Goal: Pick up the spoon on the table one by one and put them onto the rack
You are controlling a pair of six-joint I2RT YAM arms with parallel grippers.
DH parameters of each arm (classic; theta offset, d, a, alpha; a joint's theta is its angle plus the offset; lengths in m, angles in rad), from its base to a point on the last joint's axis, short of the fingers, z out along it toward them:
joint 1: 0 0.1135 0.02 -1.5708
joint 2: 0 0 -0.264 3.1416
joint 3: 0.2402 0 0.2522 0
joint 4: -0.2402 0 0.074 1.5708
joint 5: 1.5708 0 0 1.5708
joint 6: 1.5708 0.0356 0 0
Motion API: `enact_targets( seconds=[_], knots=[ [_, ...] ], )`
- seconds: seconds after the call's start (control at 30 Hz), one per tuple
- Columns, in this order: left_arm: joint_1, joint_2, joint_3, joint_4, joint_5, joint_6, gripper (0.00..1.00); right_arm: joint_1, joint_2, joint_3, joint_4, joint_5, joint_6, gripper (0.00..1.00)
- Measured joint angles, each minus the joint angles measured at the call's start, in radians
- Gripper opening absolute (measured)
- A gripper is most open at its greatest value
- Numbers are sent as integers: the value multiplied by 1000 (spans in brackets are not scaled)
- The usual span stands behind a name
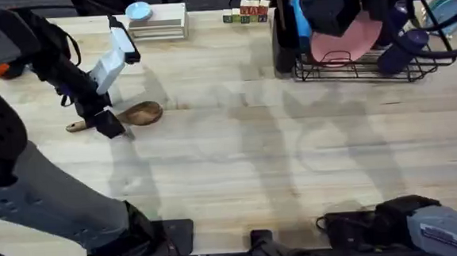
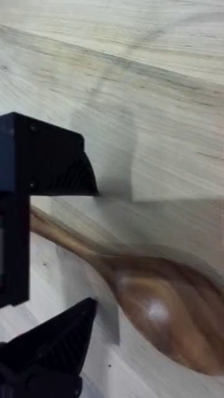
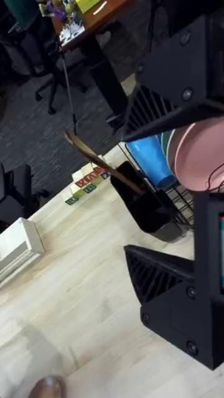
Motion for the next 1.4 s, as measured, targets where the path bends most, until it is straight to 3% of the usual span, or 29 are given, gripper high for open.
enact_targets(
  seconds=[0.5,0.53,0.57,0.83,0.97,1.0,1.07,1.3,1.4],
  knots=[
    [0,0,3,-10,-4,0,982,0,0,0,0,0,0,993],
    [0,0,3,-5,-4,2,816,0,0,0,0,0,0,993],
    [0,0,3,-5,-4,3,758,0,0,0,0,0,0,993],
    [0,0,3,-5,-4,4,470,0,0,0,0,0,0,993],
    [0,0,3,-6,2,3,440,0,0,0,0,0,0,993],
    [0,0,3,-11,8,2,268,0,0,0,0,0,0,993],
    [0,0,3,-16,14,6,89,0,0,0,0,0,0,993],
    [0,0,3,-28,26,6,48,0,0,0,0,0,0,993],
    [0,0,3,-28,73,3,43,0,0,0,0,0,0,993]
  ],
)
